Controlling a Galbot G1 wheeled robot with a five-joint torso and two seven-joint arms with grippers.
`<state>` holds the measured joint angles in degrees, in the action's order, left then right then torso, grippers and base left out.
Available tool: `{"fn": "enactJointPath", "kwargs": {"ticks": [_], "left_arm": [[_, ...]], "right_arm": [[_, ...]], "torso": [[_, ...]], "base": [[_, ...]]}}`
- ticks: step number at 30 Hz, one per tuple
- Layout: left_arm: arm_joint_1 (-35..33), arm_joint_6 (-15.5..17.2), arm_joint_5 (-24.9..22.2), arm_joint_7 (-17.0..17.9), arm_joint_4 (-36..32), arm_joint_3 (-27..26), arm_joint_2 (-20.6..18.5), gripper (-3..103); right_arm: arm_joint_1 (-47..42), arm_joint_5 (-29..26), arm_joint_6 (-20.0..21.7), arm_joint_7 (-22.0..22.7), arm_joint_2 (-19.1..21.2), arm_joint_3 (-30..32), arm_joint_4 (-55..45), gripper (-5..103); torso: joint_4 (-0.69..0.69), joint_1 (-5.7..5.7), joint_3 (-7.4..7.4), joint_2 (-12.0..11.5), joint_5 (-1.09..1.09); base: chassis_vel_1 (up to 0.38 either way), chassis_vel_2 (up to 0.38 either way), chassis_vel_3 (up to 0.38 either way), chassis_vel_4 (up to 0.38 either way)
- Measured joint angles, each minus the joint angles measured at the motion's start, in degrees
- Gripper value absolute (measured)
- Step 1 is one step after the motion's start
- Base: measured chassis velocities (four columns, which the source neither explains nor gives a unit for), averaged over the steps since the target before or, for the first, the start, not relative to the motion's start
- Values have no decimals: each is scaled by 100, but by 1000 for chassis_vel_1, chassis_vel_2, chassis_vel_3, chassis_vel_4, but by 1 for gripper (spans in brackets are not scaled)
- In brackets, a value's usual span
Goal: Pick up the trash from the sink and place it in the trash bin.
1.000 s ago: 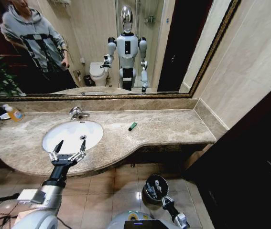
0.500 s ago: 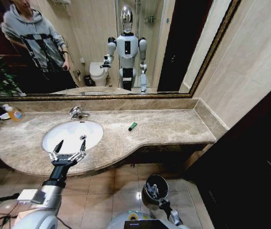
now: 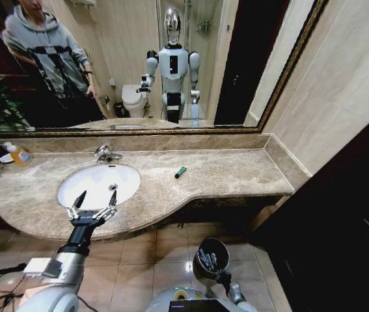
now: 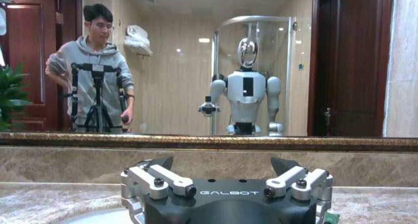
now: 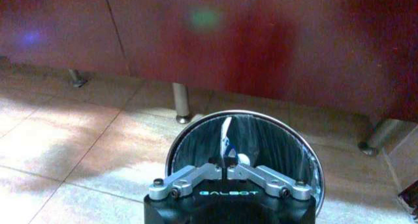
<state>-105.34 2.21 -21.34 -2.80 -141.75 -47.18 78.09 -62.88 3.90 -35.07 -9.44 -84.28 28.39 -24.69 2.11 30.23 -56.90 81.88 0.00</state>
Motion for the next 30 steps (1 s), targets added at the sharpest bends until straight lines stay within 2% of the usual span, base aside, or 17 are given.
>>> {"fn": "enactJointPath", "kwargs": {"ticks": [3, 6, 9, 10, 12, 13, 14, 18, 19, 22, 24, 26, 27, 30], "left_arm": [[0, 0, 0, 0, 0, 0, 0, 100], [0, 0, 0, 0, 0, 0, 0, 100], [0, 0, 0, 0, 0, 0, 0, 100], [0, 0, 0, 0, 0, 0, 0, 100], [0, 0, 0, 0, 0, 0, 0, 100], [0, 0, 0, 0, 0, 0, 0, 100], [0, 0, 0, 0, 0, 0, 0, 100], [0, 0, 0, 0, 0, 0, 0, 100], [0, 0, 0, 0, 0, 0, 0, 100], [0, 0, 0, 0, 0, 0, 0, 100], [0, 0, 0, 0, 0, 0, 0, 100], [0, 0, 0, 0, 0, 0, 0, 100], [0, 0, 0, 0, 0, 0, 0, 100], [0, 0, 0, 0, 0, 0, 0, 100]], "right_arm": [[36, -1, 78, 39, -32, -5, 9, -1], [61, 3, 172, 153, -54, -14, 23, 15], [60, 21, 250, 264, -62, -25, 22, 21], [57, 39, 280, 334, -69, -25, 17, 32], [52, 42, 296, 364, -77, -25, 6, 32], [48, 44, 300, 371, -80, -25, 0, 37], [48, 44, 300, 371, -80, -25, 0, 37], [14, 175, 268, 600, -106, -28, -53, 59], [14, 175, 268, 600, -106, -28, -53, 59], [-33, 196, 201, 667, -135, -31, -99, 75], [-40, 197, 198, 670, -138, -31, -106, 75], [-58, 169, 195, 708, -156, -24, -129, 86], [-58, 169, 195, 708, -156, -24, -129, 86], [-123, 80, 105, 761, -183, -22, -232, 99]], "torso": [[0, 0, 0, 0, 0], [0, 0, 0, 0, 0], [0, 0, 0, 0, 0], [0, 0, 0, 0, -1], [0, 0, 0, 0, 0], [0, 0, 0, 0, 0], [0, 0, 0, 0, 0], [0, 0, 0, 0, 0], [0, 0, 0, 0, 0], [0, 0, 0, 0, 0], [0, 0, 0, 0, 0], [0, 0, 0, 0, 0], [0, 0, 0, 0, 0], [0, 0, 0, 0, 0]], "base": [[0, 0, 0, 0], [0, 0, 0, 0], [0, 0, 0, 0], [0, 0, 0, 0], [0, 0, 0, 0], [0, 0, 0, 0], [0, 0, 0, 0], [0, 0, 0, 0], [0, 0, 0, 0], [0, 0, 0, 0], [0, 0, 0, 0], [0, 0, 0, 0], [0, 0, 0, 0], [0, 0, 0, 0]]}}
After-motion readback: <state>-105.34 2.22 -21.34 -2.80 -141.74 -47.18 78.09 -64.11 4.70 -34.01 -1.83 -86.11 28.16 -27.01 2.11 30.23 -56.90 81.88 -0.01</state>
